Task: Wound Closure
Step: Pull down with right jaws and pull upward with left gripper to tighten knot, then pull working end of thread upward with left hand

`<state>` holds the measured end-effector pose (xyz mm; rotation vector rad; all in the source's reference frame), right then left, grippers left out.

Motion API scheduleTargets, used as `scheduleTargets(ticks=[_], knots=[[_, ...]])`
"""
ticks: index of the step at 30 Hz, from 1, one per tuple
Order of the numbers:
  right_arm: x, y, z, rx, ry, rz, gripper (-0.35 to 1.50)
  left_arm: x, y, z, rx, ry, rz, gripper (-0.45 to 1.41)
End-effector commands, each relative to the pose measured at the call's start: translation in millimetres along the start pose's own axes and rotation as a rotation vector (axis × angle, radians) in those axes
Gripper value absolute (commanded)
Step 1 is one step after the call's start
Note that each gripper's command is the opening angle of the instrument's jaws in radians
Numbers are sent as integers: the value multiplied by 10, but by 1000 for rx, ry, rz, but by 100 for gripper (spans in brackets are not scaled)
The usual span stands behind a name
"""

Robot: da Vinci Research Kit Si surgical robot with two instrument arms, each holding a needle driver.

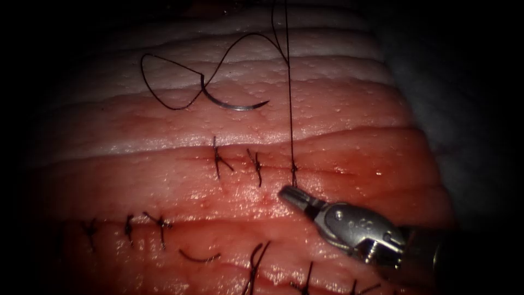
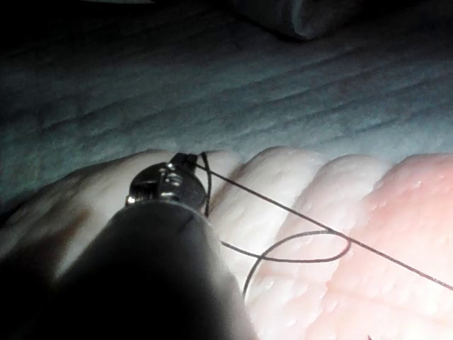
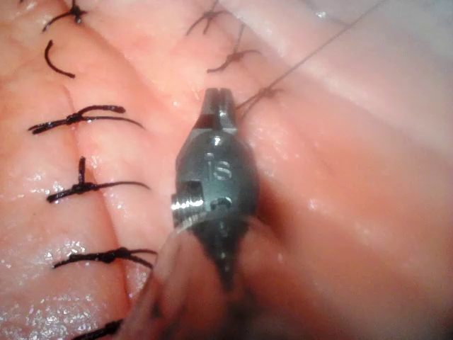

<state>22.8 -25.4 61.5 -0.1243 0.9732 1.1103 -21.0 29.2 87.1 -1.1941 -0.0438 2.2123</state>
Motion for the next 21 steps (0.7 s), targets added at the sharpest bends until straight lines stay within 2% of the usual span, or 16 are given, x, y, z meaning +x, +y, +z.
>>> scheduleTargets(ticks=[1, 11, 15, 16, 17, 20, 21], knots=[[-13, -10, 0, 4, -18, -5, -35, -3, -4, 10, 5, 2, 8, -45], [-11, -14, -6, 8, -25, -5, -35, -10, -13, 10, -3, 6, 16, -45], [-6, -10, -6, 3, 30, 2, -35, -11, -3, 5, -23, 16, 18, -45], [-1, -6, -6, 6, 58, 7, -5, -12, 5, 0, -34, 23, 18, -45], [4, 1, -8, 14, 86, 0, 76, -12, 15, -9, -51, 14, 20, -45], [10, 11, -12, 23, 114, 0, 116, -12, 32, -29, -79, -1, 22, -45], [12, 14, -14, 25, 124, 2, 121, -12, 37, -37, -89, -7, 23, -45]])
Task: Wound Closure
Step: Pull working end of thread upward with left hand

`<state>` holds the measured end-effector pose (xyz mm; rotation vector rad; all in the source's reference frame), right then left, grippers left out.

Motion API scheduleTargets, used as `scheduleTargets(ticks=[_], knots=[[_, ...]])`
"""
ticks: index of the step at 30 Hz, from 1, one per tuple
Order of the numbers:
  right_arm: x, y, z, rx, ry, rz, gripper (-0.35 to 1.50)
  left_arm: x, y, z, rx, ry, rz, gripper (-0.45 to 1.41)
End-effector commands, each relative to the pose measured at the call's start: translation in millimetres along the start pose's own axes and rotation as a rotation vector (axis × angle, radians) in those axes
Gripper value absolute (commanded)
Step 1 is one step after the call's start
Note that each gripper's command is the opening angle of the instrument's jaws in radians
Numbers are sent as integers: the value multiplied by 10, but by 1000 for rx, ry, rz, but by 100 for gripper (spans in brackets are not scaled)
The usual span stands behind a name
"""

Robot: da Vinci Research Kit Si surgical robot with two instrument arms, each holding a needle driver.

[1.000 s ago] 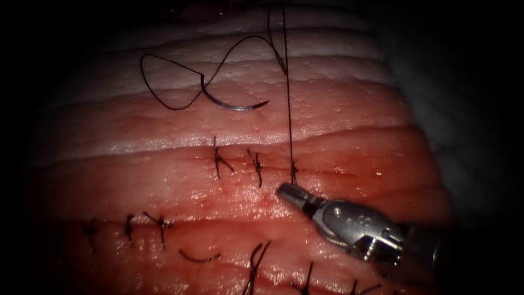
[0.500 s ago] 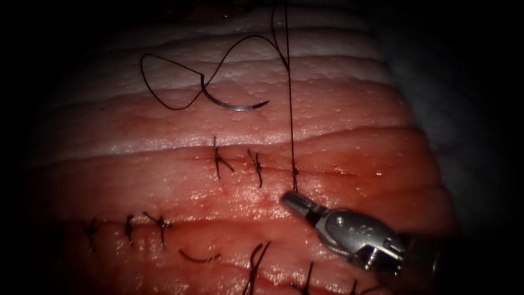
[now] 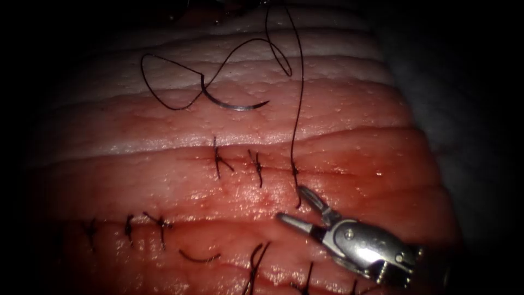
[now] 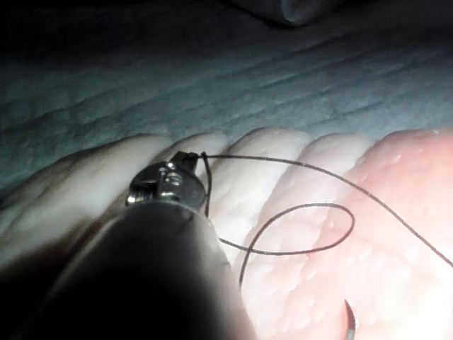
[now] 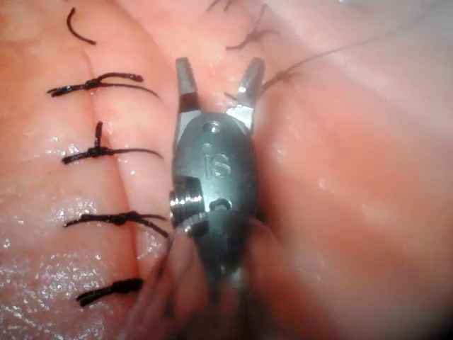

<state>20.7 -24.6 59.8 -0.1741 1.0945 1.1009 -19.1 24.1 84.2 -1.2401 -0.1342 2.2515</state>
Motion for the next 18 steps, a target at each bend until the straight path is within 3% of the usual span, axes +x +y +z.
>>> scheduleTargets(ticks=[1, 2, 3, 4, 5, 9, 18], knots=[[-4, 0, 4, 2, 3, 2, 121, 2, -4, 7, -1, -1, 3, -45], [1, 7, -3, 8, 24, 5, 123, 3, 15, -21, -30, -12, -4, -45], [1, 7, -3, 8, 24, 5, 123, 3, 15, -21, -30, -12, -4, -45], [4, 12, -8, 14, 24, 7, 125, 3, 35, -53, -50, -27, 1, -45], [4, 12, -8, 14, 24, 7, 125, 3, 35, -53, -50, -27, 1, -45], [7, 18, -9, 11, 8, 8, 115, 7, 78, -116, -83, -57, 24, -45], [12, 32, 2, 1, -44, 4, 105, 27, 133, -183, -99, -103, 79, -45]])
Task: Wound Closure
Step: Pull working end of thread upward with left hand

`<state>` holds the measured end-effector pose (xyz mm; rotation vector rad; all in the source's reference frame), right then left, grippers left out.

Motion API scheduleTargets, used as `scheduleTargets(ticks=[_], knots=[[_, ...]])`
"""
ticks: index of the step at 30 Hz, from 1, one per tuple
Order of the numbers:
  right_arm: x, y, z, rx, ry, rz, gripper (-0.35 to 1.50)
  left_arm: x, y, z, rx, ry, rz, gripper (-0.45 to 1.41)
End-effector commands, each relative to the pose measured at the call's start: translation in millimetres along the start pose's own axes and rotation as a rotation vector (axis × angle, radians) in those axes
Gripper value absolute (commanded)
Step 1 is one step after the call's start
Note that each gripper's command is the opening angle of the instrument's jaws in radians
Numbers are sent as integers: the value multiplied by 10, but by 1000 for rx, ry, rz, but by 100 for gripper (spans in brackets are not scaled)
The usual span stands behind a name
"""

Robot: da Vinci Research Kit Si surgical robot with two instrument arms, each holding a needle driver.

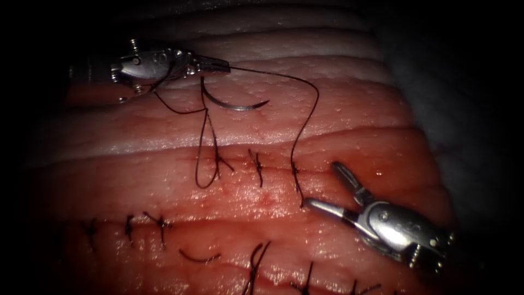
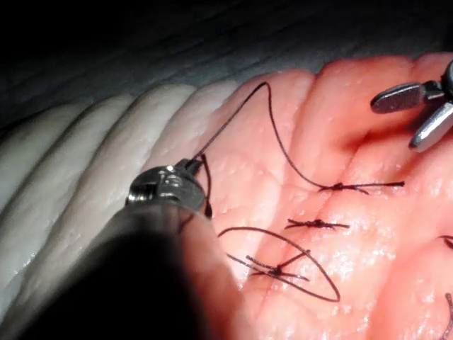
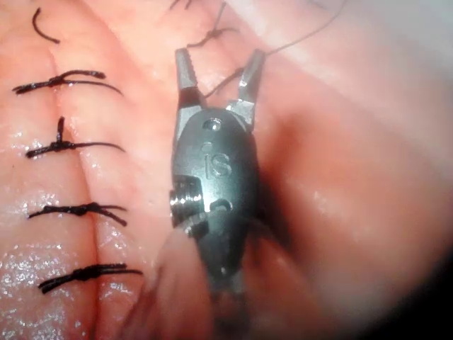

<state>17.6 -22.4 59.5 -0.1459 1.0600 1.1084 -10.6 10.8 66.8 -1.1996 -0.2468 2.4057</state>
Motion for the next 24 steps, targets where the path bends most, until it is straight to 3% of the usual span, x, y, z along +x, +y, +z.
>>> scheduleTargets(ticks=[1, 16, 24], knots=[[-4, 0, 15, -1, -24, 12, 103, 12, 9, -5, 5, -6, 20, -45], [-11, 7, 68, -49, -134, 99, 103, 93, 70, -52, 1, -15, 107, -45], [-23, 4, 101, -55, -143, 103, 105, 114, 82, -55, 9, -21, 124, -45]])
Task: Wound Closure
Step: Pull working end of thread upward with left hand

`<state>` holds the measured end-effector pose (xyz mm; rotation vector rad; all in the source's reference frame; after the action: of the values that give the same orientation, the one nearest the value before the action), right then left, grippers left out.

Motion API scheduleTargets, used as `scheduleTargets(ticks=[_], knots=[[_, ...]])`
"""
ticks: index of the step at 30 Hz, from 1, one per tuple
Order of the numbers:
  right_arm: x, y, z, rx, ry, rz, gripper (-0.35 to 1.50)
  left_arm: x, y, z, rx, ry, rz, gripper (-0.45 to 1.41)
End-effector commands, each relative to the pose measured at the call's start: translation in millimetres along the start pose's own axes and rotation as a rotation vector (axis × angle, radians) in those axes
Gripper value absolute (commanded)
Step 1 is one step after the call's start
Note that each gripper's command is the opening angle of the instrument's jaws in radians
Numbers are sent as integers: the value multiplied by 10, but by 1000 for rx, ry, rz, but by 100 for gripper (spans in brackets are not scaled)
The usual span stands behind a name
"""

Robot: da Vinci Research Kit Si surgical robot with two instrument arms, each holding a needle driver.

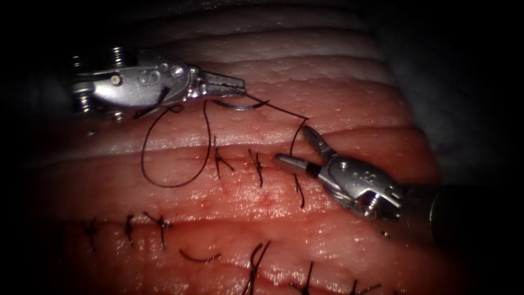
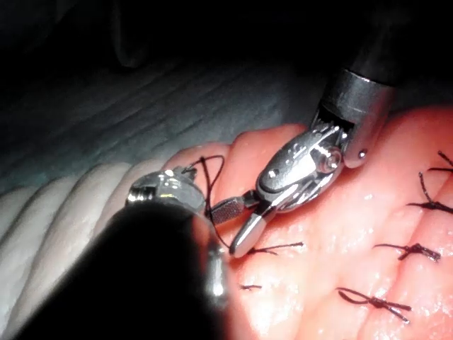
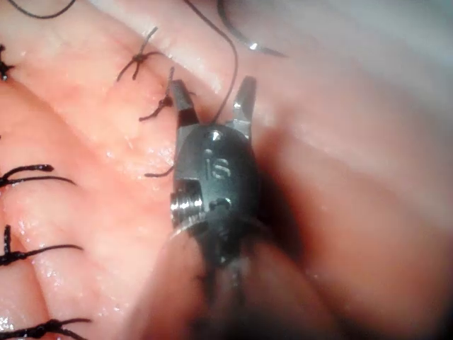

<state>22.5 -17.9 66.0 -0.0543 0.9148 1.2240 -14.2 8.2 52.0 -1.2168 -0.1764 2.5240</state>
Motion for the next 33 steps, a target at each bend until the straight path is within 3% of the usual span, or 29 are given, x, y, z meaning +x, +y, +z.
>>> scheduleTargets(ticks=[1, 14, 33], knots=[[-5, -6, 12, 0, 1, -1, 105, 3, -2, 7, 2, 1, 1, -45], [-6, -16, 35, -14, 6, -27, 105, 35, 26, -5, -13, 29, 28, -45], [2, -23, 57, -9, 6, -83, 99, 47, 41, -5, -18, 47, 46, -45]])
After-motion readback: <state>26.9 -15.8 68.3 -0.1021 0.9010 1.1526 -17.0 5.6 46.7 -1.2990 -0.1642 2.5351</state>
